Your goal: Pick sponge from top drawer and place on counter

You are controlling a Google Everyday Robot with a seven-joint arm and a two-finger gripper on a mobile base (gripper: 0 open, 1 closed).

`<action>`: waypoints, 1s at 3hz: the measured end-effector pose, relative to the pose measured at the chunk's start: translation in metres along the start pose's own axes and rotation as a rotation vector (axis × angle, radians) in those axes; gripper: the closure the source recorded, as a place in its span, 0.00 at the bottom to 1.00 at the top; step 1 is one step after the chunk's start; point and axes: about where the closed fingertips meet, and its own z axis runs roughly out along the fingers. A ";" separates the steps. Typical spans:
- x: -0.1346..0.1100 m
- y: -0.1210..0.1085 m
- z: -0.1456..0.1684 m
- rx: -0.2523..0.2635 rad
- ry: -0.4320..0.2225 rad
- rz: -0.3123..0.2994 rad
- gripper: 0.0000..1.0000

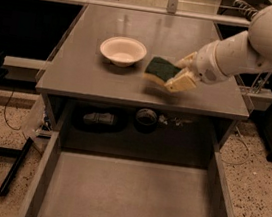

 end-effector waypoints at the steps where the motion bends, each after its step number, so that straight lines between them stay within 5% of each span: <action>1: 0.006 -0.037 0.009 0.032 -0.018 0.088 1.00; 2: 0.030 -0.059 0.016 0.046 -0.028 0.177 1.00; 3: 0.031 -0.061 0.017 0.046 -0.029 0.181 0.82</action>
Offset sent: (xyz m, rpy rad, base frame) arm 0.0817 -0.0684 -0.0282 0.1562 0.0912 -0.2425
